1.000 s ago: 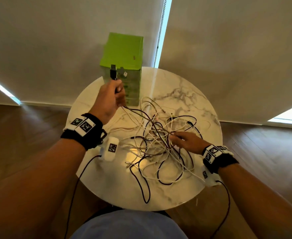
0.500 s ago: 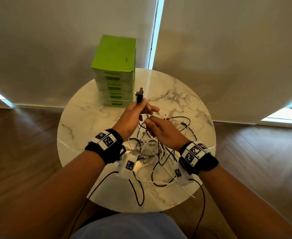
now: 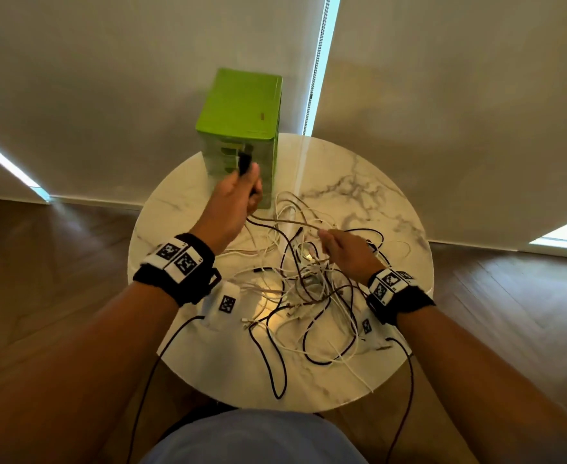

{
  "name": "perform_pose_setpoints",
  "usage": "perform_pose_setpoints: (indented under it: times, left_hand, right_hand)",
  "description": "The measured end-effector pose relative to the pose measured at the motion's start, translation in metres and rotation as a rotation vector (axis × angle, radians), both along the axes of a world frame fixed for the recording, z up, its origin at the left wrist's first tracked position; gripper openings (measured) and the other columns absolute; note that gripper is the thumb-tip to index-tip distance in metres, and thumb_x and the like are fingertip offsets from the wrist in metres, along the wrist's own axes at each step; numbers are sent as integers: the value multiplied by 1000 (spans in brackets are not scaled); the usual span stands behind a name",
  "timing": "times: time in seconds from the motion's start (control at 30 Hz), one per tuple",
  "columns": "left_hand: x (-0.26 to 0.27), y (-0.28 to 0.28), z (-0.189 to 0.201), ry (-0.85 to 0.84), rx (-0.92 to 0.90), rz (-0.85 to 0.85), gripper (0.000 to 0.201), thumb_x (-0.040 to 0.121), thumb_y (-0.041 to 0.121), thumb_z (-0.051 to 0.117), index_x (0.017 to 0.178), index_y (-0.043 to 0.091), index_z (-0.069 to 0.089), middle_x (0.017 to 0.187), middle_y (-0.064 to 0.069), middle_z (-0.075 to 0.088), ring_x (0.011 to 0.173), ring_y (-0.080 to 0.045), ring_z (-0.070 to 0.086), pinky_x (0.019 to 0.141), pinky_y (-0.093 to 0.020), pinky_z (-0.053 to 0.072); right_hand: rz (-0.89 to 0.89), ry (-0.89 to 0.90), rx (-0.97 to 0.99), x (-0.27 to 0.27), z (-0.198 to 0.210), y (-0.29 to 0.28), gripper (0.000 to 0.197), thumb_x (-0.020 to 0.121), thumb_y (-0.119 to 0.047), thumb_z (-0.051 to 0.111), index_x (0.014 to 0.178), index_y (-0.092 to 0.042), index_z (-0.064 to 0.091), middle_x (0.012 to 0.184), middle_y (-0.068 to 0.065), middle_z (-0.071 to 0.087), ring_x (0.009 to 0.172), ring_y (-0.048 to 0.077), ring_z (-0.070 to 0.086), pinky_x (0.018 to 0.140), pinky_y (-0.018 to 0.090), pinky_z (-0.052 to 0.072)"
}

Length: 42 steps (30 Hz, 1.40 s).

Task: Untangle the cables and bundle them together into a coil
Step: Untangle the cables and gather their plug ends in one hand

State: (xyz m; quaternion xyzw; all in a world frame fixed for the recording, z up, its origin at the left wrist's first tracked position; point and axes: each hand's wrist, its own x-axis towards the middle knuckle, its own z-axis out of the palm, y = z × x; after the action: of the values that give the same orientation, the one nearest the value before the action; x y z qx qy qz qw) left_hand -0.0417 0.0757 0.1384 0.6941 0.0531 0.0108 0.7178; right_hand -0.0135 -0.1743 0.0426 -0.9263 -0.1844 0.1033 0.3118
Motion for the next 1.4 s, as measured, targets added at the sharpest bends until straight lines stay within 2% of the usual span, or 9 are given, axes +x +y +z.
perform_pose_setpoints:
  times: [0.17,0.27,0.43,0.57,0.73,1.0,1.07,1.27,1.4]
  left_hand:
    - [-7,-16,-32,149,372,-158,40,108,41,38,95,17,67,83,3,70,83,-16,63,83,-33,46]
    - [-4,-23,-36,192,226,-74,39,105,48,43,92,22,69,80,1,61,78,-20,52,76,-34,40]
    - [-2,-35,-20,-1,40,25,36,110,32,34,94,16,61,100,10,73,88,-6,63,65,-11,42]
    - [7,-24,-7,-99,-172,112,34,111,30,28,94,12,51,75,2,71,70,-14,69,55,-25,37]
    - [10,6,8,-135,-241,183,33,112,31,27,87,18,44,62,7,44,57,-11,44,56,-22,37]
    - [-12,-7,-17,-8,416,-104,16,108,28,42,113,24,56,88,14,58,74,11,52,70,-12,40]
    - [-14,-15,-28,83,484,-182,22,107,38,43,111,25,61,100,8,66,87,-3,60,80,-23,47]
    - [-9,-36,-30,203,42,-112,29,106,39,47,85,25,62,67,8,43,62,-9,38,59,-26,31]
    - [-2,-44,-21,169,-174,-109,25,105,32,50,96,17,68,60,11,36,56,-7,31,56,-26,22]
  right_hand:
    - [61,-57,153,4,55,42,41,109,-42,34,75,-28,53,67,-10,55,64,3,52,70,33,39]
    - [177,-65,154,-8,64,55,37,109,-42,33,86,-27,57,69,-14,56,65,0,53,75,36,40]
    - [209,82,306,-20,48,51,37,109,-44,32,88,-25,55,74,-4,60,69,9,58,72,31,48]
    - [245,158,189,-21,4,26,41,110,-41,29,87,-19,54,74,-2,56,69,12,53,73,32,45]
    - [165,198,61,-17,-28,-10,42,109,-43,29,89,-18,56,78,1,60,72,19,58,79,43,49]
    - [40,15,134,5,25,17,36,108,-40,39,75,-30,50,65,-8,57,61,2,55,65,32,41]
    - [55,-19,237,2,43,31,35,108,-39,39,77,-29,51,67,-8,58,63,8,58,67,33,47]
    - [178,27,388,-11,73,49,36,109,-36,38,89,-12,55,74,5,60,68,17,61,70,36,52]
    - [201,131,335,-21,71,32,35,109,-40,36,91,-18,56,74,15,62,67,25,62,70,38,50]
